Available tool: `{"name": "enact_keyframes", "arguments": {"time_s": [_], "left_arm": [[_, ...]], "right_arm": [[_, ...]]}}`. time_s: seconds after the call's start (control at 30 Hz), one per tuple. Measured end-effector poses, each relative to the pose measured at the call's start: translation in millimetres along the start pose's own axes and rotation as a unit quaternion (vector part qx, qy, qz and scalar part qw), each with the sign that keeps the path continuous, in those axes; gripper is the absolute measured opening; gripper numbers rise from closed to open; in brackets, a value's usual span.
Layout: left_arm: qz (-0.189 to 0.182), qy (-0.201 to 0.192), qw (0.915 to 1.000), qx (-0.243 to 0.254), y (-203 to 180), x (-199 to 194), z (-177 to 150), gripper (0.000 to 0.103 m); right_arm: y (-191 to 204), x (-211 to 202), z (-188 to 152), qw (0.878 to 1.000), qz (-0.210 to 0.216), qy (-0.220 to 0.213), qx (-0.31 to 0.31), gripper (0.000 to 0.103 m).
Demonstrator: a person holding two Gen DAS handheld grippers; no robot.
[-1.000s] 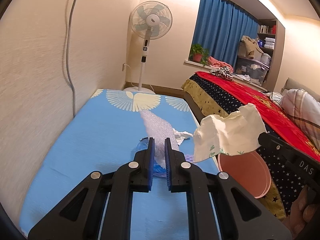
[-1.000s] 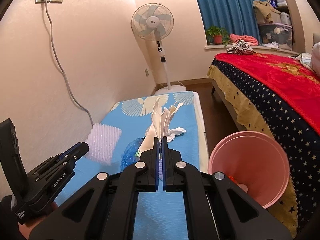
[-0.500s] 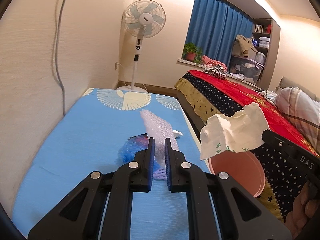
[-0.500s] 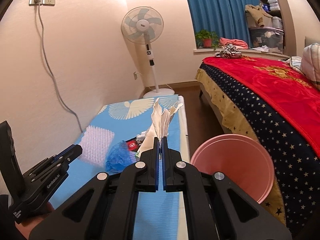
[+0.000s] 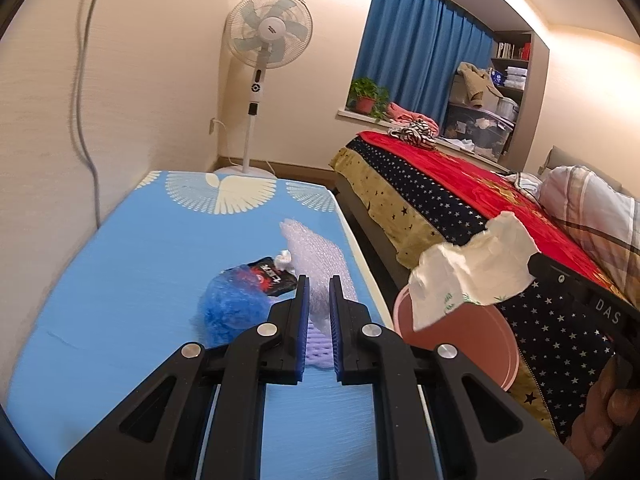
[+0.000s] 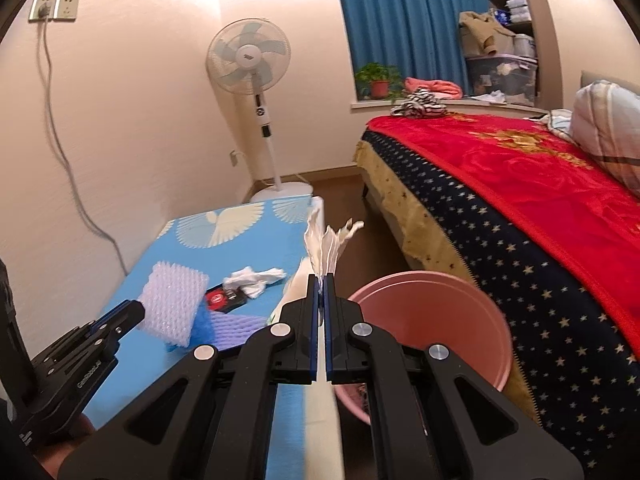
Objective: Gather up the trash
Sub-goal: 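Carry the white paper and white foam sheet over the pink bin with both tools, then open both tools to drop the paper and foam sheet into the bin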
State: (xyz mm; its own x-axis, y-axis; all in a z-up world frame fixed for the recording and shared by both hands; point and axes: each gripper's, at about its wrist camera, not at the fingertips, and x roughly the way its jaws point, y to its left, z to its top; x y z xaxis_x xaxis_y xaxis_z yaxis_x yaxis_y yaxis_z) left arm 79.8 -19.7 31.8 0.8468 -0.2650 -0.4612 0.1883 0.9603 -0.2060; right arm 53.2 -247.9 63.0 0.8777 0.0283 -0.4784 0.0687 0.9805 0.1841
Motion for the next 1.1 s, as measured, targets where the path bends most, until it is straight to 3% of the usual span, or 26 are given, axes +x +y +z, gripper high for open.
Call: {"name": "enact_keyframes", "arguments": {"time_s": [0.63, 1.1], "left_arm": [[-0.065, 0.018, 0.9974, 0.025, -65.8, 38.1, -12.6, 0.01], [-0.108, 0.048, 0.9917, 0.05, -110.9, 76.5, -29.2, 0.01]], "right_arm": [[-69.2, 6.4, 3.5, 0.995, -0.089, -0.014, 0.037, 0.002], [-85.5, 18.7, -0.7, 0.991, -0.129, -0.011, 0.033, 0.002]]}}
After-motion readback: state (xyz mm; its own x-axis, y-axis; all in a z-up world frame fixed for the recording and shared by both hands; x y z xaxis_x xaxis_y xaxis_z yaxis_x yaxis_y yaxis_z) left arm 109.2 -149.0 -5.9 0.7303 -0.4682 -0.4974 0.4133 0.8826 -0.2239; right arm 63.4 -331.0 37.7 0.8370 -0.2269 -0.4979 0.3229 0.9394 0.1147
